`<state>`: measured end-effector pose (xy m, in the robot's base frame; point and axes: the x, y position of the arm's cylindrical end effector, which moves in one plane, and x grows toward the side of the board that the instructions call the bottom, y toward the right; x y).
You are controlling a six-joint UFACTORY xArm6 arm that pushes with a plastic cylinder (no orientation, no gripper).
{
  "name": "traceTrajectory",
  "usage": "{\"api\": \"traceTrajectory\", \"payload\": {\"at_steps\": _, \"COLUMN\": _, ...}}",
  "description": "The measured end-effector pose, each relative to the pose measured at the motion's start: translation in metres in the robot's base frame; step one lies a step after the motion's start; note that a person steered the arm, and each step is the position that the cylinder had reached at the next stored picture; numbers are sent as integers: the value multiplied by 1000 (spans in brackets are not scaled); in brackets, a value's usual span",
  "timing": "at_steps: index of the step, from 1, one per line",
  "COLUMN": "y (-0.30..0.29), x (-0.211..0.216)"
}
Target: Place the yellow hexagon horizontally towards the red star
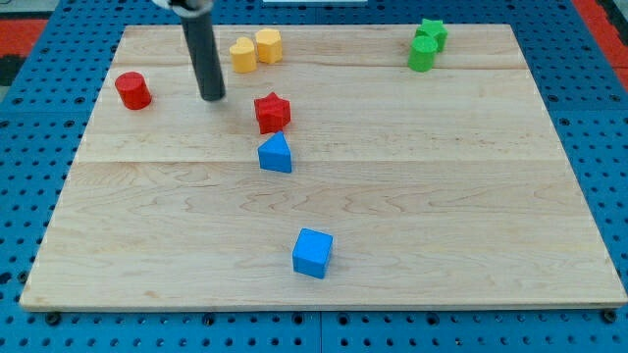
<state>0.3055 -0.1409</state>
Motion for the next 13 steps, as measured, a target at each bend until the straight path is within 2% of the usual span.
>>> {"api": "traceTrajectory", "payload": {"at_steps": 1, "y": 20, "x": -28}}
{"api": "traceTrajectory", "payload": {"at_steps": 2, "y": 26, "x": -96}}
{"api": "traceTrajectory", "payload": {"at_steps": 3, "y": 11, "x": -114}}
{"api": "traceTrajectory", "payload": {"at_steps": 4, "y": 15, "x": -114}}
{"api": "traceTrajectory", "payload": {"at_steps": 5, "y": 46, "x": -112}}
{"api": "traceTrajectory", "payload": {"at_steps": 6, "y": 91, "x": -106}}
{"api": "traceTrajectory", "payload": {"at_steps": 8, "y": 91, "x": -65}}
{"api": "traceTrajectory", "payload": {"at_steps": 9, "y": 39, "x": -55}}
{"api": "traceTrajectory", "payload": {"at_steps": 10, "y": 51, "x": -93}}
{"api": "traceTrajectory", "payload": {"at_steps": 11, "y": 137, "x": -77}}
{"api": "traceTrajectory", "payload": {"at_steps": 12, "y": 154, "x": -1}}
{"api": "traceTrajectory", "payload": {"at_steps": 13, "y": 163, "x": 37}}
